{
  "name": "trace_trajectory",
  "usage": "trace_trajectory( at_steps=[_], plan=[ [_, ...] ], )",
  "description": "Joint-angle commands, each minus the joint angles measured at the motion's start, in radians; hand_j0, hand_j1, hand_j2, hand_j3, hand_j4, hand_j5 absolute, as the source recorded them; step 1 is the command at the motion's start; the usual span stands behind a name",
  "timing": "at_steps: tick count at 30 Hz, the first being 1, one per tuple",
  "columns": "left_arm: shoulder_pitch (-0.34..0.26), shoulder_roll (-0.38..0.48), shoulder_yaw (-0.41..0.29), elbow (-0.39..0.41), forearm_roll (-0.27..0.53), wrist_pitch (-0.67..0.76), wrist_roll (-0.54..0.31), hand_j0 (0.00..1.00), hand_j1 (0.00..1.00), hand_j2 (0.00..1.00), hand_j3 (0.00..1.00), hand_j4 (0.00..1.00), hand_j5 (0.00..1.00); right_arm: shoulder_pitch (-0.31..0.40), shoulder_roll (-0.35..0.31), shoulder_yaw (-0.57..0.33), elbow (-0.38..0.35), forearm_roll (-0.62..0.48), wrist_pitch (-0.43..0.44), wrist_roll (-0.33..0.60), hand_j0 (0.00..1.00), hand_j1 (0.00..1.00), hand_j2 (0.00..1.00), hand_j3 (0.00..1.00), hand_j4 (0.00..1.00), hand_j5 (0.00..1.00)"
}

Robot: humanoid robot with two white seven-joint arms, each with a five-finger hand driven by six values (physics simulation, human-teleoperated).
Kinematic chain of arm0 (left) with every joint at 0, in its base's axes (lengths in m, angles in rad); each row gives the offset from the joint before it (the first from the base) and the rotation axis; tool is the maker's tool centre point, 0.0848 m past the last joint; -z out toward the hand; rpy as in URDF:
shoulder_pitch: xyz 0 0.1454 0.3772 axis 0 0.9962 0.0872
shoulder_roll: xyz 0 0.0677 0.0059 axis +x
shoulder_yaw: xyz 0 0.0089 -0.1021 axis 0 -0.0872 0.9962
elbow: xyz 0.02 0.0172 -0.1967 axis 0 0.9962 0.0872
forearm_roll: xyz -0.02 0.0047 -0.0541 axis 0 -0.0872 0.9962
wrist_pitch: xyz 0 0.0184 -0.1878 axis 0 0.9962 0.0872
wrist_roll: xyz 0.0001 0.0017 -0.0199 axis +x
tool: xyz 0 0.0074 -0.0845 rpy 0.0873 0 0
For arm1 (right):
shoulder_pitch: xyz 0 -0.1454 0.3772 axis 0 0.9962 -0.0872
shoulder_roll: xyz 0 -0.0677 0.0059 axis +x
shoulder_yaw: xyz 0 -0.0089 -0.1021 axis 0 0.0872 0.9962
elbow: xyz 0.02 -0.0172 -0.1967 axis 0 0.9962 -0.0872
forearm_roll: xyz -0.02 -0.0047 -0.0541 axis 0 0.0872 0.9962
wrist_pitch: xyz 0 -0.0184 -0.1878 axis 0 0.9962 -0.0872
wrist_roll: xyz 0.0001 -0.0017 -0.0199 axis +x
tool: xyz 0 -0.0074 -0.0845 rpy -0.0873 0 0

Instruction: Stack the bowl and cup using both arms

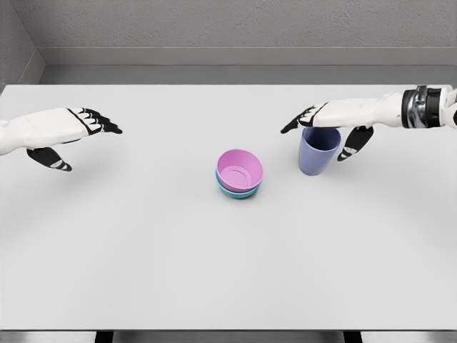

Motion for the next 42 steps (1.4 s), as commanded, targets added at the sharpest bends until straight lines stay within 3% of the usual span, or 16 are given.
trace_trajectory(
  at_steps=[1,25,42],
  plan=[
    [0.000,-0.003,0.001,0.001,0.006,0.002,0.000,1.00,1.00,1.00,1.00,1.00,1.00,0.000,0.001,0.001,0.007,-0.004,0.002,0.000,1.00,1.00,1.00,1.00,1.00,1.00],
    [-0.002,-0.006,0.002,0.001,0.004,0.002,0.002,1.00,1.00,1.00,1.00,1.00,1.00,0.002,0.032,0.020,0.067,-0.004,0.002,-0.002,1.00,1.00,1.00,1.00,1.00,1.00],
    [-0.002,-0.006,0.002,0.010,0.006,0.002,0.002,1.00,1.00,1.00,1.00,1.00,1.00,-0.002,0.041,0.030,0.075,0.022,0.002,-0.008,0.86,0.86,0.86,0.86,0.86,0.86]
  ],
)
